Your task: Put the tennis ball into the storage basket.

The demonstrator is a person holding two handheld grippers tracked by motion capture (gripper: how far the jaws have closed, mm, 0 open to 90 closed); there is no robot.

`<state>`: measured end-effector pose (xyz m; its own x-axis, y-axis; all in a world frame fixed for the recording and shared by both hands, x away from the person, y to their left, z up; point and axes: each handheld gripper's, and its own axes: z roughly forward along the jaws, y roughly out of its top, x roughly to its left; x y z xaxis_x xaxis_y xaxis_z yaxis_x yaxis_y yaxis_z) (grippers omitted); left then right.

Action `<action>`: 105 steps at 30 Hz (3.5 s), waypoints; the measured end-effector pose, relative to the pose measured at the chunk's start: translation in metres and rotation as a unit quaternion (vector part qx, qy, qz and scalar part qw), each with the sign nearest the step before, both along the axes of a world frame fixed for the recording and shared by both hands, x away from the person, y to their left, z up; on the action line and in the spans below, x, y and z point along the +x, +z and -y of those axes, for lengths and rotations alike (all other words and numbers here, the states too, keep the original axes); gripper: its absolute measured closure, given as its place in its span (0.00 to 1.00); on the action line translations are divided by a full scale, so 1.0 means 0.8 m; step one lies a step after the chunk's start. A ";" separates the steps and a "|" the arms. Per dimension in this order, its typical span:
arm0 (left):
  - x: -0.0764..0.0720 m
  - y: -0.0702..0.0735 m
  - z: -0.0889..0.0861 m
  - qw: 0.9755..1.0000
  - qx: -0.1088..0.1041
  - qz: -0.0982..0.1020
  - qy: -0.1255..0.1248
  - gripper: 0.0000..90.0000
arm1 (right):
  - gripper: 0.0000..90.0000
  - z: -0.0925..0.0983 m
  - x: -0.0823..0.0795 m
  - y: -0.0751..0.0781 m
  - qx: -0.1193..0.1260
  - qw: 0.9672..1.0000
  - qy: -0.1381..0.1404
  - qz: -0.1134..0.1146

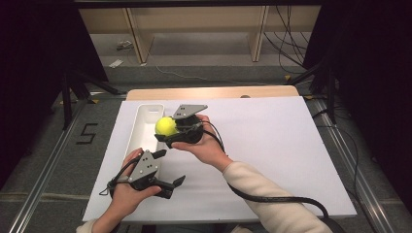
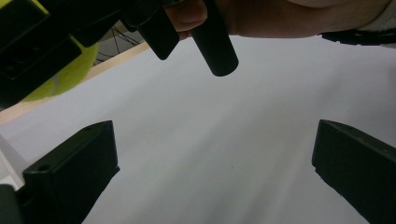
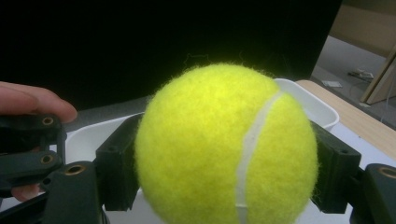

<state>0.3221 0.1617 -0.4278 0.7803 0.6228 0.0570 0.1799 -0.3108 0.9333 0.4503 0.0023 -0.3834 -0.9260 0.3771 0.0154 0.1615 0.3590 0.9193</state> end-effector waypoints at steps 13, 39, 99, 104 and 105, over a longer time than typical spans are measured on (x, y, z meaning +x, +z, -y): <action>0.000 0.000 -0.001 1.000 0.001 0.002 0.000 0.00 | 0.29 -0.009 0.004 0.002 0.001 1.000 0.002 -0.003; 0.000 0.000 0.000 1.000 0.002 0.002 -0.002 0.00 | 0.29 -0.016 0.009 0.003 0.001 1.000 0.001 -0.004; -0.001 0.000 0.000 1.000 0.002 -0.001 -0.004 0.00 | 0.29 -0.040 0.026 0.003 -0.008 1.000 0.009 -0.014; -0.001 0.000 0.001 1.000 0.002 -0.001 -0.004 0.00 | 0.29 -0.042 0.027 0.004 -0.011 1.000 0.011 -0.014; -0.001 0.000 0.001 1.000 0.002 -0.001 -0.004 0.00 | 0.29 -0.043 0.028 0.004 -0.010 1.000 0.011 -0.014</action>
